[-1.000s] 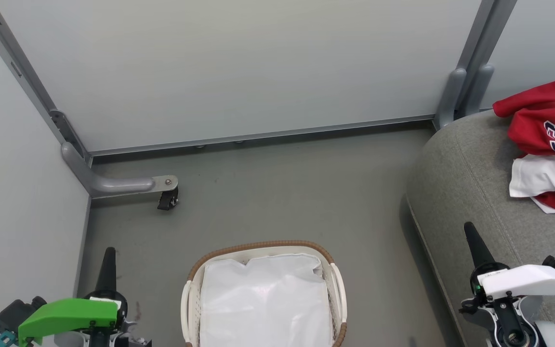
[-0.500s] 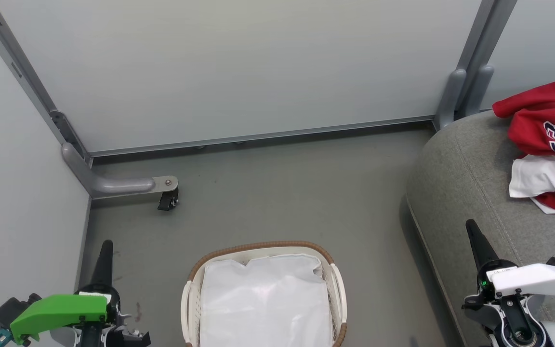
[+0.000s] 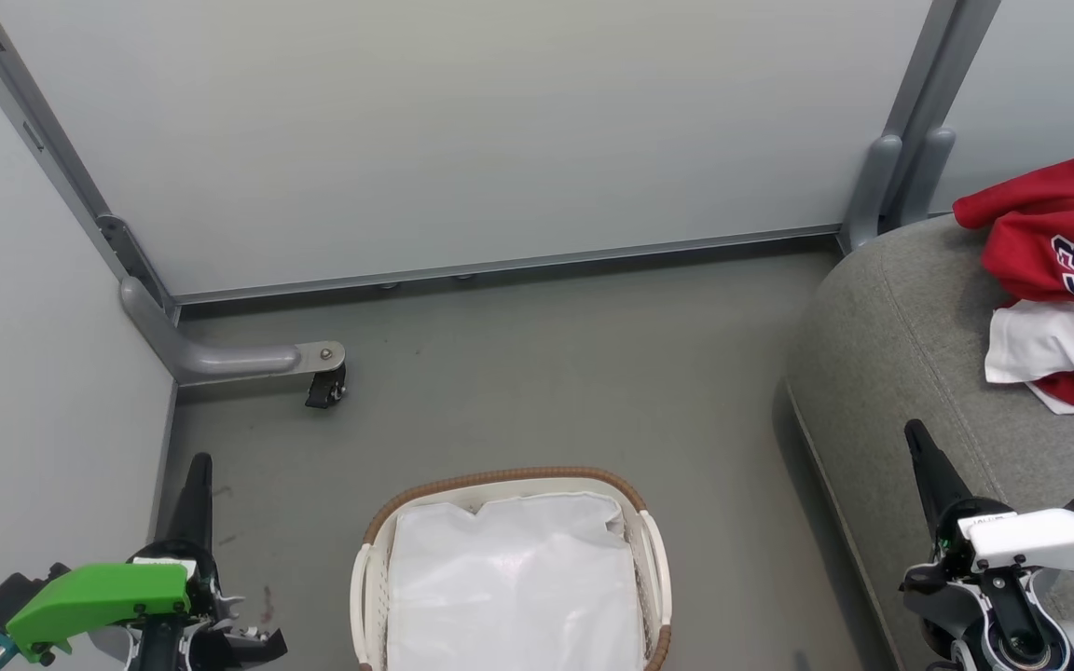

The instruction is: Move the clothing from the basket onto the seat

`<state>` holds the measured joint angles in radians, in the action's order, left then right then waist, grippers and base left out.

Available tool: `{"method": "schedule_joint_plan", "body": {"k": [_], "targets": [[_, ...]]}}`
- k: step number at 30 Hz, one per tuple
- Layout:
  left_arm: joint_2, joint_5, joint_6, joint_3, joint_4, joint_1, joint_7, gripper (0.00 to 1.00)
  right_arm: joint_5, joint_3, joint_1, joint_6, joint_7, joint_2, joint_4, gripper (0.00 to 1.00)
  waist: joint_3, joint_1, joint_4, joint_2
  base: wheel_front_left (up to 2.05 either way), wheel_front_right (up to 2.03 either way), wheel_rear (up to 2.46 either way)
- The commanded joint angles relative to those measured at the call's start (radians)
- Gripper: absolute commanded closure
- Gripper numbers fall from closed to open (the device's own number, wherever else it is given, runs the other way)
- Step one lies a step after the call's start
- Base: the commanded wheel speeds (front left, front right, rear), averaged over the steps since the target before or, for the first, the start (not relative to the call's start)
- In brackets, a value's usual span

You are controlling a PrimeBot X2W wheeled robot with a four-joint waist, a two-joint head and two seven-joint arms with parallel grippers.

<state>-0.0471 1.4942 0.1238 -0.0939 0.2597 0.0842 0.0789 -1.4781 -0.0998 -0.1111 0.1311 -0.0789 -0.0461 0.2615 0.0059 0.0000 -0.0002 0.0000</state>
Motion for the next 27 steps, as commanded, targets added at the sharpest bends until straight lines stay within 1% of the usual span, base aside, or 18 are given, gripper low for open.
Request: {"method": "schedule_joint_plan", "body": {"k": [1,19,27], "targets": [[-0.005,0.020,0.006,-0.006,-0.008,0.024,0.006,1.00,-0.021,-0.005,0.003,-0.001,-0.008,-0.006,-0.010,1.00,0.000,0.0000,0.000,0.0000,0.00,0.00,0.00],[-0.006,0.124,0.010,-0.024,-0.017,0.032,0.039,1.00,-0.140,-0.017,0.005,-0.001,-0.039,-0.007,-0.020,1.00,-0.003,0.0000,0.000,0.0000,0.00,0.00,0.00],[-0.006,0.120,0.010,-0.023,-0.016,0.030,0.039,1.00,-0.136,-0.016,0.005,-0.001,-0.038,-0.007,-0.020,1.00,-0.003,0.0000,0.000,0.0000,0.00,0.00,0.00]]}}
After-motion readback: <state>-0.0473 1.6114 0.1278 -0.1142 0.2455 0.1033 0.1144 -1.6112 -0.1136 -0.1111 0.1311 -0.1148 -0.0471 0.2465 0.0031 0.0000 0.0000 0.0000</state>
